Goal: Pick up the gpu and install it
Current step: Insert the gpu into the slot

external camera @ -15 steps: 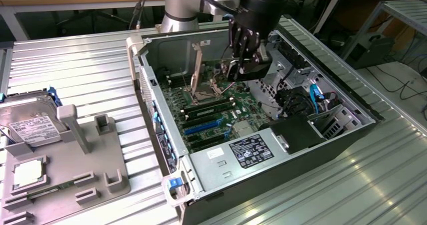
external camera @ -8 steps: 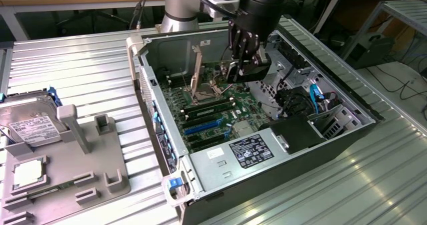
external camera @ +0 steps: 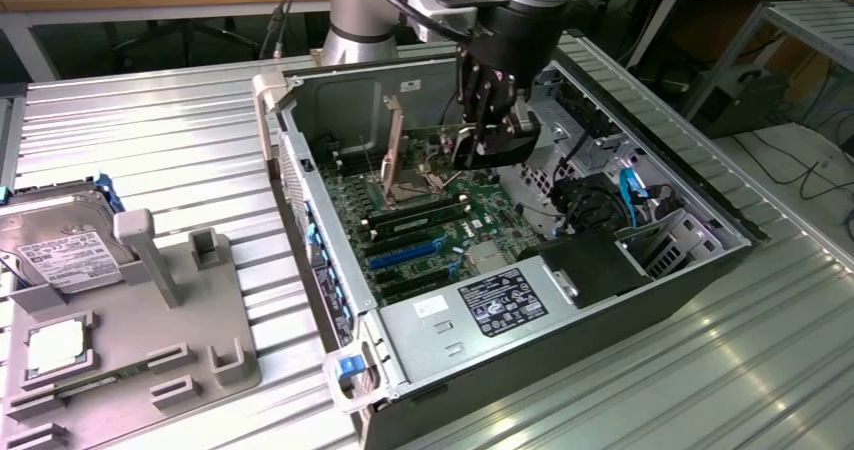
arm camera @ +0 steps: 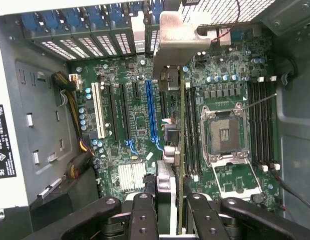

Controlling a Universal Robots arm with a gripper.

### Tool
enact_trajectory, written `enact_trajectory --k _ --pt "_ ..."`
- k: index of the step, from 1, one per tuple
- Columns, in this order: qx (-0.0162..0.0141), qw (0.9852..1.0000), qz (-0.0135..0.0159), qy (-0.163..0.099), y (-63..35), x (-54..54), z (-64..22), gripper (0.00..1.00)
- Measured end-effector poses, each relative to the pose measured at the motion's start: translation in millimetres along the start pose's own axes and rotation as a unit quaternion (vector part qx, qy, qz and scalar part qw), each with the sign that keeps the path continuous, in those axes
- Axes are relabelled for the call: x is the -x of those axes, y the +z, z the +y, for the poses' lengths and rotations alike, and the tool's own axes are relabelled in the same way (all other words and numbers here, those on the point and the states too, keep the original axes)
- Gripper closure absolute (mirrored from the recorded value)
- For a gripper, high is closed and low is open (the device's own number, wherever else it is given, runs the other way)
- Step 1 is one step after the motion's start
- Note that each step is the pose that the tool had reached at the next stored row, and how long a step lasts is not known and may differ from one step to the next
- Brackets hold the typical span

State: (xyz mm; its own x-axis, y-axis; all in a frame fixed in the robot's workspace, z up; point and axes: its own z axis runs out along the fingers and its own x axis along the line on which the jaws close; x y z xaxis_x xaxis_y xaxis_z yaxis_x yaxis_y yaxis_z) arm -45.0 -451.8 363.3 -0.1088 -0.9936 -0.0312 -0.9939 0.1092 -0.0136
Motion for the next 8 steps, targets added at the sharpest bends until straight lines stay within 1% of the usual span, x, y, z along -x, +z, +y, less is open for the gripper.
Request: enact_trajectory --k 4,8 --pt "0.0 1.0 0.0 0.0 2.2 -0.1 0.1 0.72" --pt "0.0 1.0 0.0 0.0 6.6 -0.4 0.1 0.72"
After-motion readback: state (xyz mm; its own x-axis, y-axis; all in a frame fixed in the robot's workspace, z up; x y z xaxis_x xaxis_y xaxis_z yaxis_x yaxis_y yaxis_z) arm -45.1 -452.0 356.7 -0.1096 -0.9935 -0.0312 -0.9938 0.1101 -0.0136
